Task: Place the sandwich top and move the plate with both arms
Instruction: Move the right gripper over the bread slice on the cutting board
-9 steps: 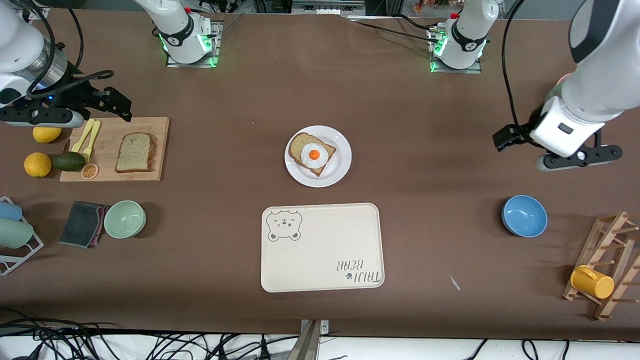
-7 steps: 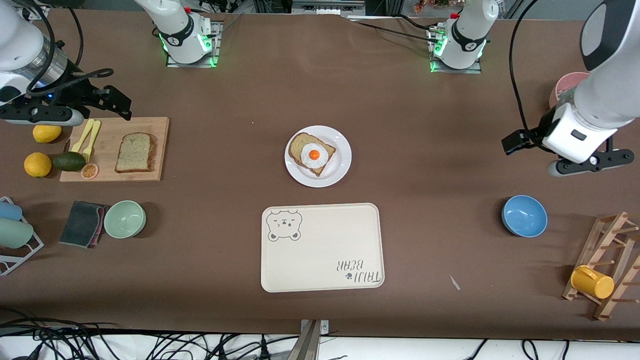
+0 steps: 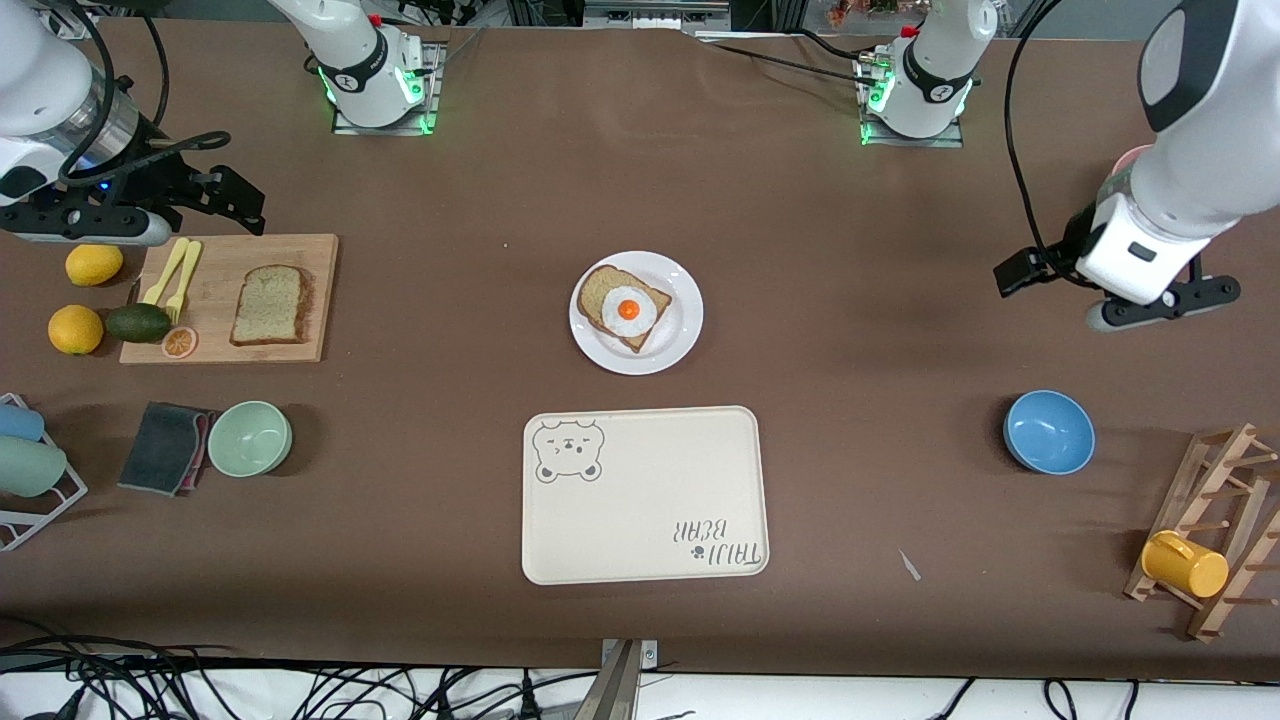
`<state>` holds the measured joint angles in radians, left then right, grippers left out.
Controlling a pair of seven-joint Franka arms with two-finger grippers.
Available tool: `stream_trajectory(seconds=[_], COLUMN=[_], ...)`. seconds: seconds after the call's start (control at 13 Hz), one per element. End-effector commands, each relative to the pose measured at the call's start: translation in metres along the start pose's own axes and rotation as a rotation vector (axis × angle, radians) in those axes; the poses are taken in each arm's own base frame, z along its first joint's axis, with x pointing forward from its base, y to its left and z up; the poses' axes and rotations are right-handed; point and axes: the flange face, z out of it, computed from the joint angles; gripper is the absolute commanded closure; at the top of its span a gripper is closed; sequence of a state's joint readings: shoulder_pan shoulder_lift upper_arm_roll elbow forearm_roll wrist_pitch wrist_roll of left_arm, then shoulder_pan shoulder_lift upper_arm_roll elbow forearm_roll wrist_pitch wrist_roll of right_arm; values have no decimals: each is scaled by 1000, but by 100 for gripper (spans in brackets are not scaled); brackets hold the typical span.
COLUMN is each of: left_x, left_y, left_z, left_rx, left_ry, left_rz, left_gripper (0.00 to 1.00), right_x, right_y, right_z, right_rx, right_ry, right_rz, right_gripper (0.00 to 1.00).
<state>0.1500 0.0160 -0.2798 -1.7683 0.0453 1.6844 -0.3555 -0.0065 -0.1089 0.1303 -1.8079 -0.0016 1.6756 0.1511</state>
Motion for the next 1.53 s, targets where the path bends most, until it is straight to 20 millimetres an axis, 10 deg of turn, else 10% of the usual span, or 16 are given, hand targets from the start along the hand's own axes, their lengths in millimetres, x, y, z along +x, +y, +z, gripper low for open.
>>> stream_trajectory(seconds=[0.0, 0.77, 1.46], left_x=[-16, -3, 12], left_y=[8, 5, -42], left_z=[-5, -36, -47], left_rx=[-7, -98, -121], left_ry=[25, 57, 82], left_rz=[2, -124, -62], left_gripper=[0, 0, 0], right_x=[-10, -11, -12], right_y=[-1, -11, -11], right_z=[-3, -4, 8], right_rx=[13, 3, 6], right_ry=[15, 10, -8], right_rz=[9, -13, -10], right_gripper=[0, 0, 0])
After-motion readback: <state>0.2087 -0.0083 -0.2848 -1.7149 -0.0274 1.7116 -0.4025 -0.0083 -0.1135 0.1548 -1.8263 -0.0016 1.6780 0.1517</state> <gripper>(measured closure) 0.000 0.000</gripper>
